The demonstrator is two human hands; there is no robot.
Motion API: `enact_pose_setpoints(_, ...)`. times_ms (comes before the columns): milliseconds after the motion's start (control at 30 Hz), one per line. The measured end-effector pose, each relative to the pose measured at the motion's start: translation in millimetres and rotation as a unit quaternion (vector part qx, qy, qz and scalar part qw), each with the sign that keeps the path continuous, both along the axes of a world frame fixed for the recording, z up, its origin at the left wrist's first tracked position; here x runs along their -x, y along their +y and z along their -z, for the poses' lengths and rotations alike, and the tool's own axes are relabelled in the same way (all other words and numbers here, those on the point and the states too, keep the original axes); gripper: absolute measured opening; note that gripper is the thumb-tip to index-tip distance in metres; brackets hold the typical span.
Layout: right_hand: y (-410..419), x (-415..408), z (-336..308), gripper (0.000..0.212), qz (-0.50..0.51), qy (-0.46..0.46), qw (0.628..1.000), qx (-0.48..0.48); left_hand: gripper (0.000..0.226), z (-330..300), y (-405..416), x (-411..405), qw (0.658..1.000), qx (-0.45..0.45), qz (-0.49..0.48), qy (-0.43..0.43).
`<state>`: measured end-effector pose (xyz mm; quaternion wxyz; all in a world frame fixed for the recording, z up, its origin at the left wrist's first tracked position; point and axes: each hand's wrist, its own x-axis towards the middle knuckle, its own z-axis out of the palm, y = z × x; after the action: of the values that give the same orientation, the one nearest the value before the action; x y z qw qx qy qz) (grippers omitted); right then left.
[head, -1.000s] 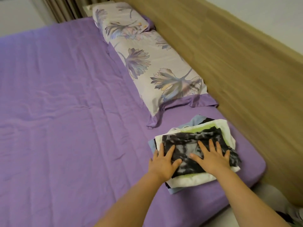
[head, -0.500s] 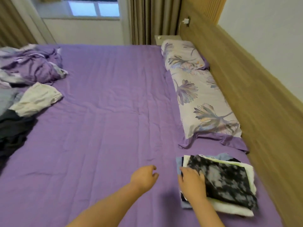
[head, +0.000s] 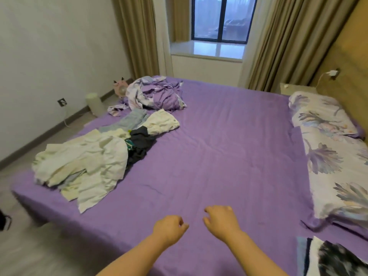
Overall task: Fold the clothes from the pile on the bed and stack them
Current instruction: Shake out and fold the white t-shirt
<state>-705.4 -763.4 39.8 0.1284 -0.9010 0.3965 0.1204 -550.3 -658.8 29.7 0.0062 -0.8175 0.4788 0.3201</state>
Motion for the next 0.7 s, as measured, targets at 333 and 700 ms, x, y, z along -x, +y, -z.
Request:
enact_pose_setpoints(333,110.1,-198.6,-25.7,0.037,-0.094,-0.032,0.995,-0.003,0.04,-32.8,153.6,-178.3,0.988,0.032,-0.152,-0.007)
enact_pose_setpoints(700,198.1,-350.2,-42.0,0.038,-0.151,-0.062,0.986,-0.019,0.038,-47.1,256.0,-314.9,0.966,0.046,-0.254,-0.015)
